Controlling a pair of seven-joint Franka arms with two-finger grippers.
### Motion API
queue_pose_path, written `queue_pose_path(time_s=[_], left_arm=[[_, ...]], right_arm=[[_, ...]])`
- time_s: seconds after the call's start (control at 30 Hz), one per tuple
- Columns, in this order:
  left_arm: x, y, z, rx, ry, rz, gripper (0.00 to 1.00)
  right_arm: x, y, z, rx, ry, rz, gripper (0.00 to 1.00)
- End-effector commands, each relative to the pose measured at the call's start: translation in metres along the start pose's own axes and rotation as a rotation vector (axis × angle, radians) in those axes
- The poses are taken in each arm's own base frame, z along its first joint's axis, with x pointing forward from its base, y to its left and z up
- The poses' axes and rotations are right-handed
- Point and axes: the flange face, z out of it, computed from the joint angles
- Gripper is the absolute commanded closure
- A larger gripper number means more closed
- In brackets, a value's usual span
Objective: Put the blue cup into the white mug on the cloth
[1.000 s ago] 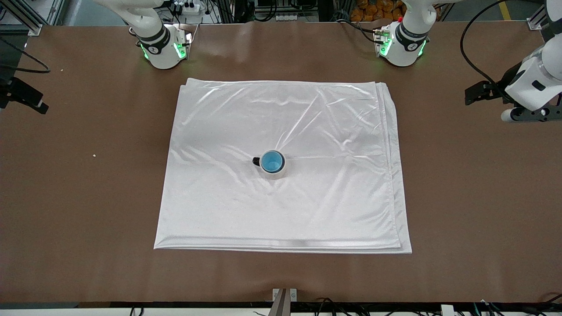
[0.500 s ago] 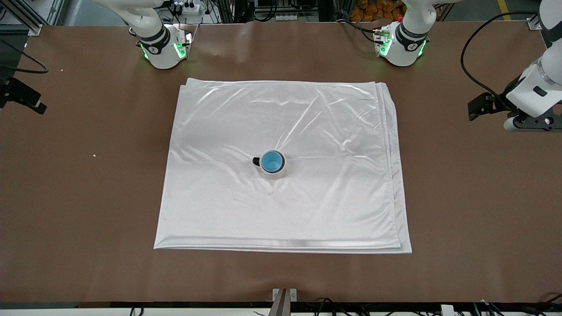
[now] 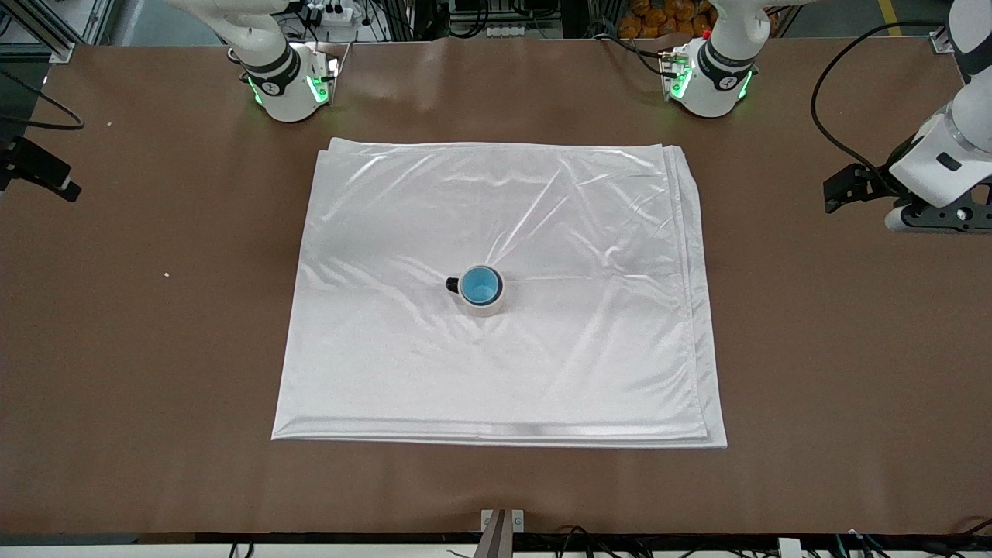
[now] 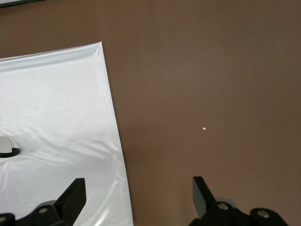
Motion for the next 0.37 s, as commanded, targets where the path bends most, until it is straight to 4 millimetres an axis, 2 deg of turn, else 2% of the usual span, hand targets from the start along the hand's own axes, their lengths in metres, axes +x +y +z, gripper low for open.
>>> queue_pose_path(time_s=[0.0, 0.33], left_arm=[[-0.0002, 0.0016, 0.0001, 0.011, 0.003, 0.027, 0.00], [0.0012, 0.0068, 0.0022, 0.009, -0.001, 0.030, 0.00]], right_arm=[[-0.0015, 0.0019, -0.0034, 0.018, 0.006, 0.021, 0.00], [-0.0015, 0.0019, -0.0034, 0.018, 0.006, 0.021, 0.00]])
